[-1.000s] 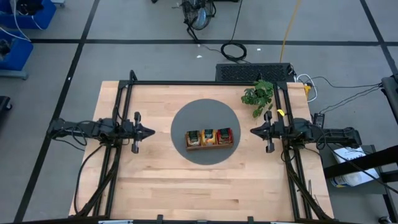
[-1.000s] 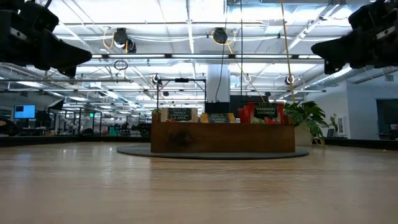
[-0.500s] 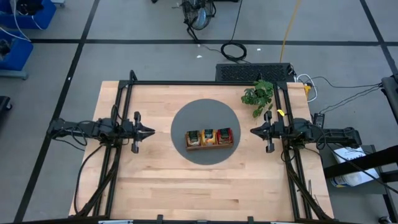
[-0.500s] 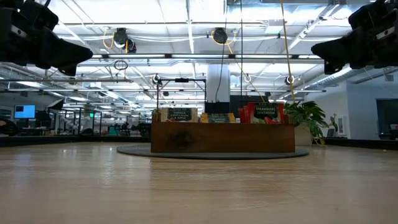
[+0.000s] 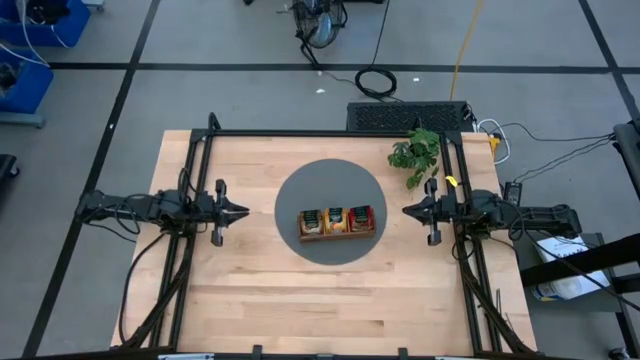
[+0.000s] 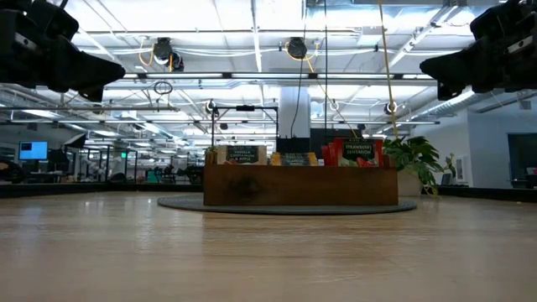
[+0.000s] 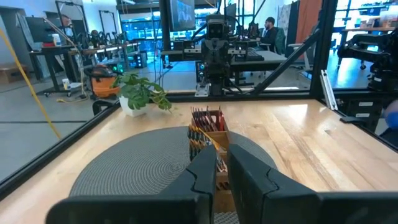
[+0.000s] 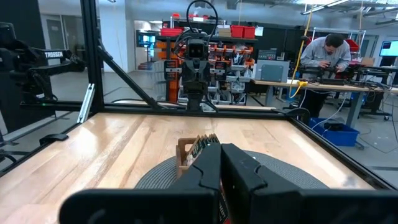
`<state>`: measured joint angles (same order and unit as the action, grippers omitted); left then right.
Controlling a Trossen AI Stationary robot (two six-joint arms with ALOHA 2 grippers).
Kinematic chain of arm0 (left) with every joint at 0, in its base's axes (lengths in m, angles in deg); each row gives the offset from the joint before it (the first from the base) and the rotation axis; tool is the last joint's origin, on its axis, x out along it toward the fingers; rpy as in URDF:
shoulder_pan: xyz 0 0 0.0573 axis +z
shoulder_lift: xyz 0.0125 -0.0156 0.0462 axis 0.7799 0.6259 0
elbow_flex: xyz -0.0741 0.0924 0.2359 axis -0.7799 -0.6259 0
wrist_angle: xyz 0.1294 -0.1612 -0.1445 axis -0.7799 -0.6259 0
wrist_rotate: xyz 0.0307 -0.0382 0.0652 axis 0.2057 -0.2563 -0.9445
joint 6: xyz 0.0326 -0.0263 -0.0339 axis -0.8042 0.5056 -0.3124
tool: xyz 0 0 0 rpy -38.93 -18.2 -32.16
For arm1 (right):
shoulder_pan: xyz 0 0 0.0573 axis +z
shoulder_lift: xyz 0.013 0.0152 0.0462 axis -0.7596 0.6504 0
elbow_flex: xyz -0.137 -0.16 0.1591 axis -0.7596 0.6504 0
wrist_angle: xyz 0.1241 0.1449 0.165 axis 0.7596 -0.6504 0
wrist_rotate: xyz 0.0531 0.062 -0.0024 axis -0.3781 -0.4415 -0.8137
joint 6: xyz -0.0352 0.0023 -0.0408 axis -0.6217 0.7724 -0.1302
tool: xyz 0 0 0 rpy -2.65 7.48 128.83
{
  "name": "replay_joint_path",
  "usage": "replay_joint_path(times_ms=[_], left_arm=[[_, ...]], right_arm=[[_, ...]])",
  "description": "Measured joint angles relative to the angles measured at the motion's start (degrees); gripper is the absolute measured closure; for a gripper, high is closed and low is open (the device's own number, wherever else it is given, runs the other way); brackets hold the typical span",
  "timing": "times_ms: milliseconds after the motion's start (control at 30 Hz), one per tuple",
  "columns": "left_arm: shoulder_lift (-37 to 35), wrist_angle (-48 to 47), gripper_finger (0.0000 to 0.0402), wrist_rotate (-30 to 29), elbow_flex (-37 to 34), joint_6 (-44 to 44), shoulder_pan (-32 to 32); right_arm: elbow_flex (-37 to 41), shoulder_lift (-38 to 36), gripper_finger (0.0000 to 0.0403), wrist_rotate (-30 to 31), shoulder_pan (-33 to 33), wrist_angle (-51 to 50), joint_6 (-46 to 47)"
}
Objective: Pick & Place Tea
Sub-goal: Return to Home Position
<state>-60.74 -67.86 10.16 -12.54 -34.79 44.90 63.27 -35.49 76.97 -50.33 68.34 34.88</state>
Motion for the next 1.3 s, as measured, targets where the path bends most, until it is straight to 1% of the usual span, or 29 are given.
replay_joint_path(times_ms=[1300], left_arm=[[0.0,0.02,0.0355,0.17,0.11,-0.02,0.0]], right_arm=[[0.0,0.01,0.0403,0.0,0.0,-0.01,0.0]])
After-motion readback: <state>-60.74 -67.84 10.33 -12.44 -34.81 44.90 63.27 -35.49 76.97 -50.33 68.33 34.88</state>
